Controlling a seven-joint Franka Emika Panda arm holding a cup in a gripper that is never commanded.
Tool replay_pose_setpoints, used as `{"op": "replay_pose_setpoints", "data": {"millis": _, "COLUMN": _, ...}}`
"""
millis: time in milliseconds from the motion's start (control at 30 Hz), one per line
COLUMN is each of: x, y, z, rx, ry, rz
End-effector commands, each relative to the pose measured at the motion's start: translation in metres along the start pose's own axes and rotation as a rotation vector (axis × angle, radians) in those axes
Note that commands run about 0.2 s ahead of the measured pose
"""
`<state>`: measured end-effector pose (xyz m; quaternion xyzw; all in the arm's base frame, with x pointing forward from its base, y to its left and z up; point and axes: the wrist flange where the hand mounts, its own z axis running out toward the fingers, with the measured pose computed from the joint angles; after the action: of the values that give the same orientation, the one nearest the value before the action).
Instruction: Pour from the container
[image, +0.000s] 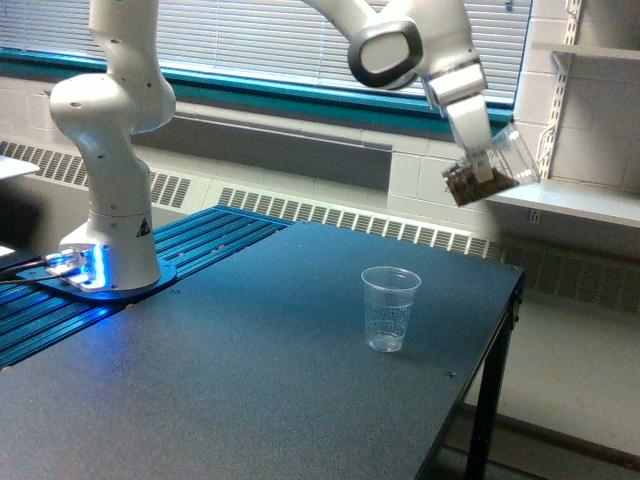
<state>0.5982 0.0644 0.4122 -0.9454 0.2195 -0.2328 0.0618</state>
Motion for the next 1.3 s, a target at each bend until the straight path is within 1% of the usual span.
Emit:
{"op": "replay_pose_setpoints", "data": {"millis": 33, "x": -0.007, "y": 0.022, "z": -0.018, "rx": 0.001, "ry": 0.039, "rz": -0.04}}
{"op": "replay_pose_setpoints", "data": {"millis": 133, "x": -0.011, "y": 0.032, "z": -0.026, "rx": -0.001, "ry": 0.053, "rz": -0.04}}
{"op": "replay_pose_setpoints", "data": {"millis": 167, "x": -0.012, "y": 0.036, "z": -0.031, "rx": -0.002, "ry": 0.063, "rz": -0.041}}
{"op": "replay_pose_setpoints", "data": {"millis": 233, "x": -0.016, "y": 0.045, "z": -0.034, "rx": -0.013, "ry": 0.07, "rz": -0.049}}
{"op": "replay_pose_setpoints", "data": {"millis": 300, "x": -0.018, "y": 0.055, "z": -0.041, "rx": -0.025, "ry": 0.085, "rz": -0.054}}
{"op": "replay_pose_setpoints", "data": {"millis": 433, "x": -0.028, "y": 0.071, "z": -0.047, "rx": -0.039, "ry": 0.1, "rz": -0.057}}
{"op": "replay_pose_setpoints", "data": {"millis": 567, "x": -0.041, "y": 0.087, "z": -0.049, "rx": -0.057, "ry": 0.102, "rz": -0.068}}
{"op": "replay_pose_setpoints", "data": {"millis": 733, "x": -0.062, "y": 0.1, "z": -0.046, "rx": -0.066, "ry": 0.087, "rz": -0.076}}
{"op": "replay_pose_setpoints", "data": {"millis": 800, "x": -0.07, "y": 0.107, "z": -0.045, "rx": -0.078, "ry": 0.083, "rz": -0.086}}
{"op": "replay_pose_setpoints", "data": {"millis": 933, "x": -0.089, "y": 0.118, "z": -0.04, "rx": -0.089, "ry": 0.06, "rz": -0.108}}
{"op": "replay_pose_setpoints", "data": {"millis": 1000, "x": -0.1, "y": 0.122, "z": -0.037, "rx": -0.091, "ry": 0.044, "rz": -0.117}}
{"op": "replay_pose_setpoints", "data": {"millis": 1167, "x": -0.127, "y": 0.138, "z": -0.027, "rx": -0.122, "ry": 0.005, "rz": -0.142}}
{"op": "replay_pose_setpoints", "data": {"millis": 1300, "x": -0.152, "y": 0.152, "z": -0.017, "rx": -0.151, "ry": -0.038, "rz": -0.159}}
